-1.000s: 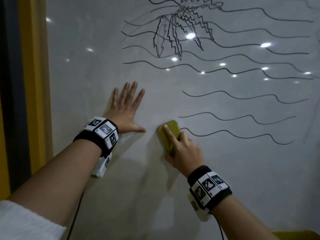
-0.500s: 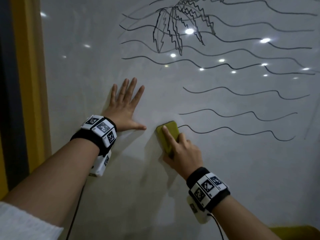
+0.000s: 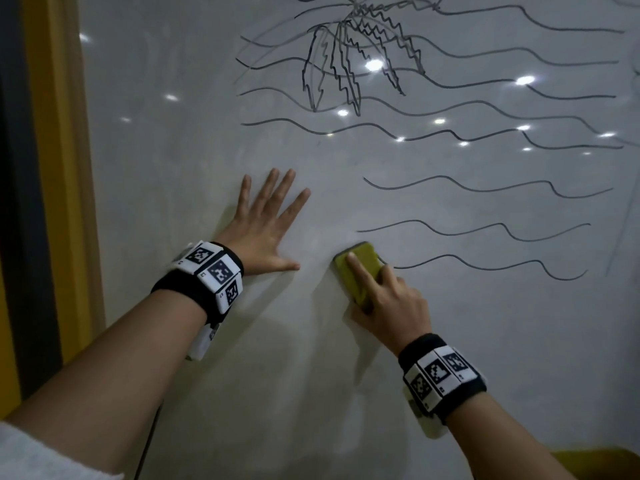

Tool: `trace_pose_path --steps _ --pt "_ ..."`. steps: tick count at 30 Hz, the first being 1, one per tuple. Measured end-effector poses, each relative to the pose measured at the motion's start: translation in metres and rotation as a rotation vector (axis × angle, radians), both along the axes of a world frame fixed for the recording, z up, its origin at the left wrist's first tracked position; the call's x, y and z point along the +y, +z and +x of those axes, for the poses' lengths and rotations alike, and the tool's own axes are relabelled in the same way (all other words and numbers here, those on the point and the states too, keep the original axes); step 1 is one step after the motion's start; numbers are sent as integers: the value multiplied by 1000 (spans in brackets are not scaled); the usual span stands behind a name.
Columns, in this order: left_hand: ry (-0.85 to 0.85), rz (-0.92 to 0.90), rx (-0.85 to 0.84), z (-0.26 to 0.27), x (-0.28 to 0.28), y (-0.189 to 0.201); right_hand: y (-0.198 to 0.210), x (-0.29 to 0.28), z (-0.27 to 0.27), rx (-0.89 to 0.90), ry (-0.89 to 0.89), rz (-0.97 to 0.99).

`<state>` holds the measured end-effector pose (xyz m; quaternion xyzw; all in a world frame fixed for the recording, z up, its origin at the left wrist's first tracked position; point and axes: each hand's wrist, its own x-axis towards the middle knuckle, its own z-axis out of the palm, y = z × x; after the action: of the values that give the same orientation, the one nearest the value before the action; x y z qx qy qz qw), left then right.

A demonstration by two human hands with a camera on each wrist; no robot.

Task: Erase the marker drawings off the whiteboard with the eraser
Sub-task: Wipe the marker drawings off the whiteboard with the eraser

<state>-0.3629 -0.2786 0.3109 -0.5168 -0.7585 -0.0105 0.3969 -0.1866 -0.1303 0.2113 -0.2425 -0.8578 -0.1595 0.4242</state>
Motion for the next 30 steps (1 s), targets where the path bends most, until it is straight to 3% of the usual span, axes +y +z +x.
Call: trace_pose_path --steps 3,8,13,18,25,30 --pt "-24 -29 13 11 12 0 -1 -5 -2 66 2 -88" --pt "7 -57 -8 20 29 -5 -9 6 11 -13 -19 -29" --pt "15 -58 -40 19 30 -6 -3 5 15 85 -38 -140" --pt "26 -93 -74 21 29 -4 -17 3 10 -51 -1 -23" --pt "48 -127 -99 24 27 -2 45 1 11 113 -67 -135" --pt "52 -130 -103 27 26 -2 7 -3 5 101 -18 -51"
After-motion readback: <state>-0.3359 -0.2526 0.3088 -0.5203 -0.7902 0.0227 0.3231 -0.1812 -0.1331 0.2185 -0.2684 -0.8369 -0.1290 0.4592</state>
